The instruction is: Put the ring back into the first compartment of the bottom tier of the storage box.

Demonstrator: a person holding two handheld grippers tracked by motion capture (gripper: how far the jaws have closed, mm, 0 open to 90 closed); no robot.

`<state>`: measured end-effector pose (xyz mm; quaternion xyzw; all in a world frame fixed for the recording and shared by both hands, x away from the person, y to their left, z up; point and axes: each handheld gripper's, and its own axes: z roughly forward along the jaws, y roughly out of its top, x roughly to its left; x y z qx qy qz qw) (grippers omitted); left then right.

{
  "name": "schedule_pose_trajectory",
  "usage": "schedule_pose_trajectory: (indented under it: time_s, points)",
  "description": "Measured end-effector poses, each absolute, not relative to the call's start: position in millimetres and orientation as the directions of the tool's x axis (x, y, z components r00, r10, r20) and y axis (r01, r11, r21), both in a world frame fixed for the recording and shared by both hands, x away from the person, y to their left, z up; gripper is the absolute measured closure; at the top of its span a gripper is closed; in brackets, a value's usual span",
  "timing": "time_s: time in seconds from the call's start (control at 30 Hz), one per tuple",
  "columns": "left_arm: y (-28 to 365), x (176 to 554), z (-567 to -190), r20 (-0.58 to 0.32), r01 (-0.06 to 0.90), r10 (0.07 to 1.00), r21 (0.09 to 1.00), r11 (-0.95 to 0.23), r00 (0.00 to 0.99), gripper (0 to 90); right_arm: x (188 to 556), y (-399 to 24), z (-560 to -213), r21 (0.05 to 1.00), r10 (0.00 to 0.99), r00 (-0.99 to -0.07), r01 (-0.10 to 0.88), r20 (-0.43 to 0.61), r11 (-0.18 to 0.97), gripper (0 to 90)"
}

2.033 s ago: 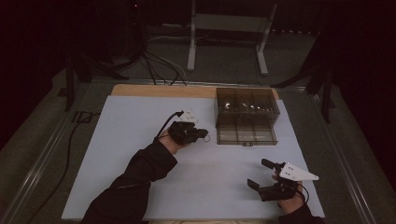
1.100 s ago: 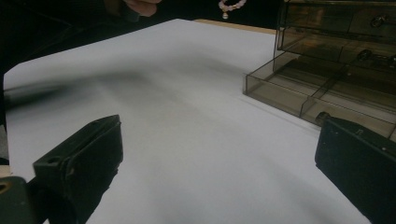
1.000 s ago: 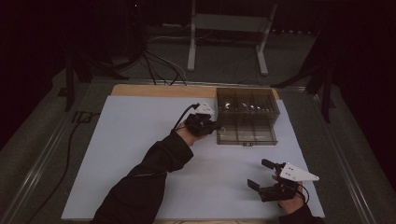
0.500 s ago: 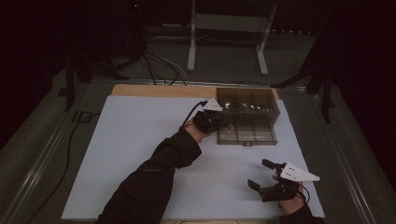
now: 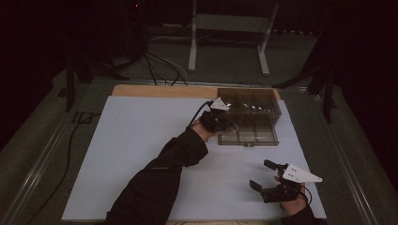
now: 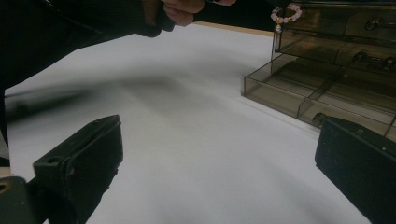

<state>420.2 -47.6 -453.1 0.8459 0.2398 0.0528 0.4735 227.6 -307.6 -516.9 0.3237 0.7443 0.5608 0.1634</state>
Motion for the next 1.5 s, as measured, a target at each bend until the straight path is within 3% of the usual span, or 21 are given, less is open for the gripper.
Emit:
schedule_pose_trajectory:
  time_s: [0.83,1.5]
  points:
    - [-60,430,-477,-0.176,0.401,0.48,0.814,-0.42,0.86,89.4,226,-309,-516,0.942,0.666,-0.736,0.297,0.122,0.156,1.1]
    - [-67,430,-498,-0.089,0.411,0.528,0.739,-0.533,0.845,89.3,227,-308,-517,0.94,0.667,-0.735,0.3,0.12,0.162,1.1]
